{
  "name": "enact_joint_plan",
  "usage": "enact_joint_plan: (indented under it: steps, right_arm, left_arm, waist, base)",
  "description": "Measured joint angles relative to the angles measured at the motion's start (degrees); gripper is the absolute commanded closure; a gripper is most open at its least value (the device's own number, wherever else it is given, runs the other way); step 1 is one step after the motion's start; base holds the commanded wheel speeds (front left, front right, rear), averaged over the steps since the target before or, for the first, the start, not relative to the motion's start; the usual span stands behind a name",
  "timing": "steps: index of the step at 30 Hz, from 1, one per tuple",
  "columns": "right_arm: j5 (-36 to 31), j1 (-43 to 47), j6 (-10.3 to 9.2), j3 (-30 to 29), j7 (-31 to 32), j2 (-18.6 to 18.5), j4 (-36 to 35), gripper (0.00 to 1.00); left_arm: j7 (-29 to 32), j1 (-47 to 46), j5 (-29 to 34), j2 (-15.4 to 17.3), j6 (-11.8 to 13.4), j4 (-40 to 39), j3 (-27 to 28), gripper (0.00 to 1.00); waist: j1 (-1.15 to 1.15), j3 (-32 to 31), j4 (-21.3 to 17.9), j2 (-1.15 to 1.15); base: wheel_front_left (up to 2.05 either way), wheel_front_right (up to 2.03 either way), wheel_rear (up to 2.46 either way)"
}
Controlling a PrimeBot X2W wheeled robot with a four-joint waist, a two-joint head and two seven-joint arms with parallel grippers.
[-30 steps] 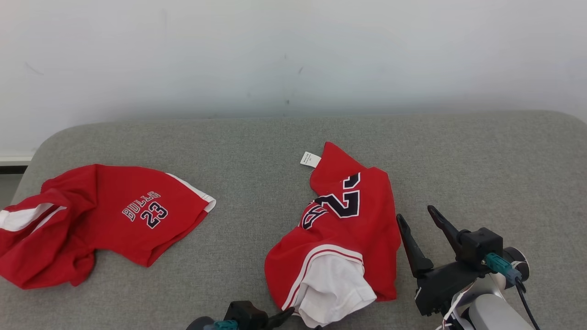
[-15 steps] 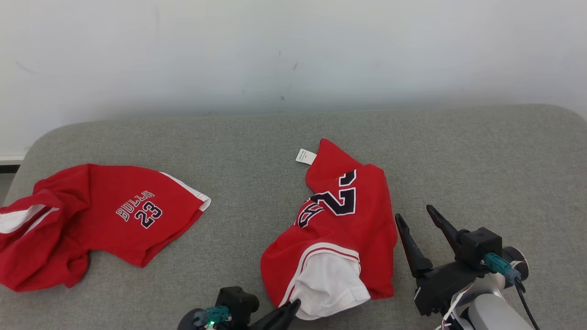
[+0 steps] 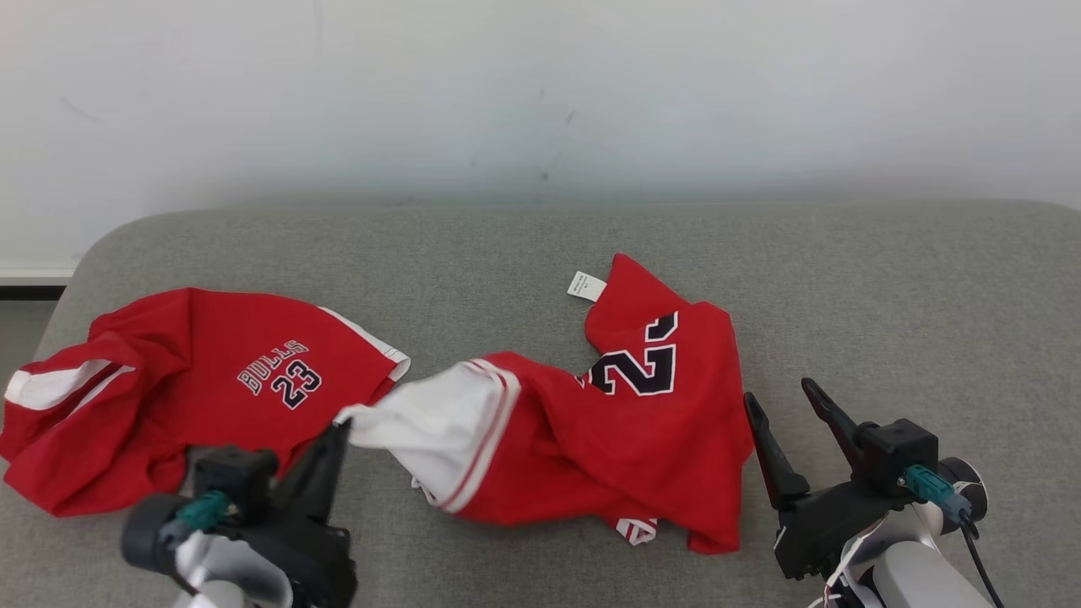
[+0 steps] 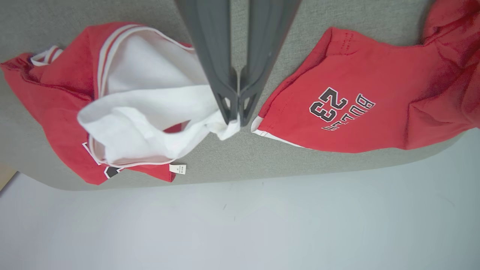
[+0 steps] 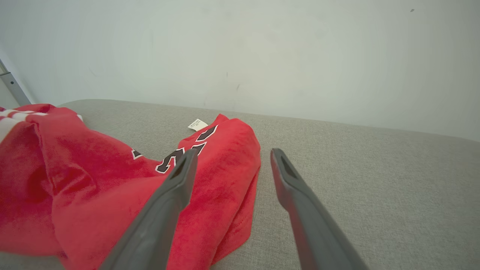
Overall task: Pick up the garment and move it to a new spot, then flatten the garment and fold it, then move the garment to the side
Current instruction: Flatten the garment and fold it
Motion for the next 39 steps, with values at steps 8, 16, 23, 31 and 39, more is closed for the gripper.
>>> enact_joint_plan:
  steps: [8, 16, 23, 31, 39]
  right_arm:
    - [0.13, -0.01, -0.35, -0.10, 1.03, 0.02, 0.94, 0.00]
    - [0.19, -0.14, -0.43, -0.15, 2.31, -0.12, 1.82, 0.00]
    - [0.77, -0.27, -0.45, -0.07, 4.17, -0.08, 3.48, 0.00]
    - [2.99, -0.15, 0.36, 0.66, 8.94, 0.31, 6.47, 0.00]
    - [7.20, 1.98, 3.13, 0.75, 13.49, 1.41, 7.10, 0.00]
  left_arm:
    - [-2.97, 1.04, 0.13, 4.47, 1.01, -0.90, 6.95, 1.00]
    - [-3.70, 3.97, 0.15, 4.76, 1.48, -1.41, 9.20, 1.00]
    - [-4.01, 4.83, 0.32, 4.59, 1.48, -2.32, 11.35, 1.00]
    - [-4.37, 4.83, 0.98, 1.38, 1.49, -3.02, 10.36, 1.00]
    - [-4.38, 4.98, 1.11, 1.51, 1.49, -3.15, 10.83, 1.00]
  waist:
    - [0.00, 0.03, 1.46, 0.00]
    - [0.00, 0.63, 2.48, 0.00]
    - [0.00, 1.14, 2.84, 0.00]
    - [0.00, 1.37, 3.20, 0.00]
    - [0.00, 1.21, 3.37, 0.00]
  base:
    - [0.00, 0.00, 0.00]
    - [0.00, 0.00, 0.00]
    - [0.00, 0.00, 0.00]
    - [0.00, 0.00, 0.00]
    - [0.00, 0.00, 0.00]
